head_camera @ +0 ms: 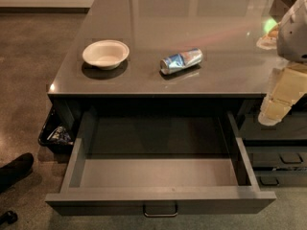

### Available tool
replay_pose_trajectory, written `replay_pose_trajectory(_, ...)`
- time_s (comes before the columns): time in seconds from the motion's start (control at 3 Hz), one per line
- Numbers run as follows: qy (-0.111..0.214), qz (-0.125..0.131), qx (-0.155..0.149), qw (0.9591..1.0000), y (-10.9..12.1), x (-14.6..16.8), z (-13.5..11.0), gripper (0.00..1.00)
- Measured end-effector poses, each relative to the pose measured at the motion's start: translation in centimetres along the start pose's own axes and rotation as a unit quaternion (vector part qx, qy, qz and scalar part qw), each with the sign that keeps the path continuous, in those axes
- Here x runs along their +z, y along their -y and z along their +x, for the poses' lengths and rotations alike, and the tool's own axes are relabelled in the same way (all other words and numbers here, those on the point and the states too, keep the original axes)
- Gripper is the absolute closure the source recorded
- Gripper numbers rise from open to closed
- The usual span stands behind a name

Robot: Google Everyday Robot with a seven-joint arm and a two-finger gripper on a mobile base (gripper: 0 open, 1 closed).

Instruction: Close top drawer

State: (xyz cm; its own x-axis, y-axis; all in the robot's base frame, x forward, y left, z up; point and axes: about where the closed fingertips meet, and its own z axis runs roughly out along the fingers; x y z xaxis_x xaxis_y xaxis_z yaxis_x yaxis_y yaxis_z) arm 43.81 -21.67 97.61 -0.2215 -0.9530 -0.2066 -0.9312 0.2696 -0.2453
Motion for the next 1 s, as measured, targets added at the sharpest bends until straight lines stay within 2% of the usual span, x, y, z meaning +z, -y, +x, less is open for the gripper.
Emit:
replay_pose_trajectory(0.33, 0.0, 0.002, 0.001, 1.0, -0.5, 0.3, 0.0, 0.0)
replay_pose_trajectory(0.67, 0.013, -0.009, 0.014, 0.9998, -2.9, 1.7, 0.1, 0.0)
replay_pose_trajectory(1.0, 0.034, -0.055, 0.046, 0.9969, -7.3, 5.3, 1.4, 0.0)
